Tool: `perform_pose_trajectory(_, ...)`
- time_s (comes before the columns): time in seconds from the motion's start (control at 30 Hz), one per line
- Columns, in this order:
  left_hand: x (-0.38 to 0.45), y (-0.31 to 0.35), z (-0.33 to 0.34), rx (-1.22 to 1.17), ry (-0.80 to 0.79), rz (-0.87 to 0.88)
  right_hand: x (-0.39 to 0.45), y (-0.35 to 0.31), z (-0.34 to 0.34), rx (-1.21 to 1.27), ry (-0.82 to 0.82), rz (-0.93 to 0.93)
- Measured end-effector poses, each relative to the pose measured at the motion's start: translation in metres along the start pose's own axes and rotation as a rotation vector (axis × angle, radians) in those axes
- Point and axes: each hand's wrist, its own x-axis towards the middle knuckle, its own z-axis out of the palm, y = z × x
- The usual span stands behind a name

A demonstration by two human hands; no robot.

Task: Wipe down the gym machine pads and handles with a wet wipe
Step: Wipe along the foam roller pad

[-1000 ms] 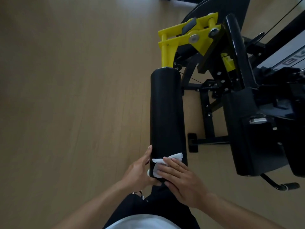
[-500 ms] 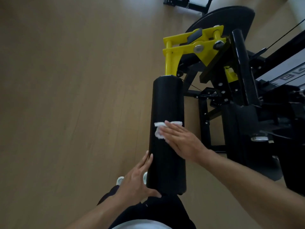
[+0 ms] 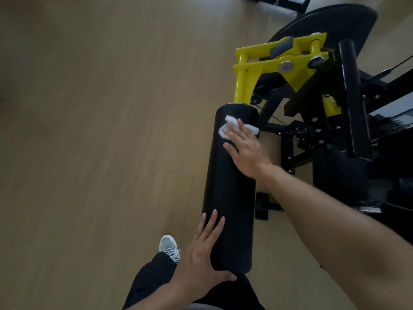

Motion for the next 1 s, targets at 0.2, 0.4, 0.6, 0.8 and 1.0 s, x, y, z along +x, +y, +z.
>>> perform_pose_trajectory(0.2, 0.0, -0.015, 0.004, -0.197, -0.027, -0.188, -0.176, -0.022, 0.067, 0.066, 0.017, -0.411)
perform_pose_trajectory(0.4, 0.001, -0.037, -0.009, -0.402, -0.148, -0.196, -0.193, -0.013, 0.076, -0.029, -0.12, -0.676)
perform_pose_trajectory(0.6, 0.003, -0.041, -0.016, -0.434, -0.162, -0.254, -0.028, 0.004, 0.01, -0.015, 0.036, -0.117)
perform_pose_trajectory(0.8, 0.002, -0.035, -0.018, -0.398, -0.144, -0.307, 0.077, 0.015, -0.025, 0.031, 0.01, 0.143)
perform_pose_trajectory(1.0, 0.001, -0.033, -0.019, -0.411, -0.16, -0.303, 0.075, 0.013, -0.018, -0.064, 0.01, 0.136)
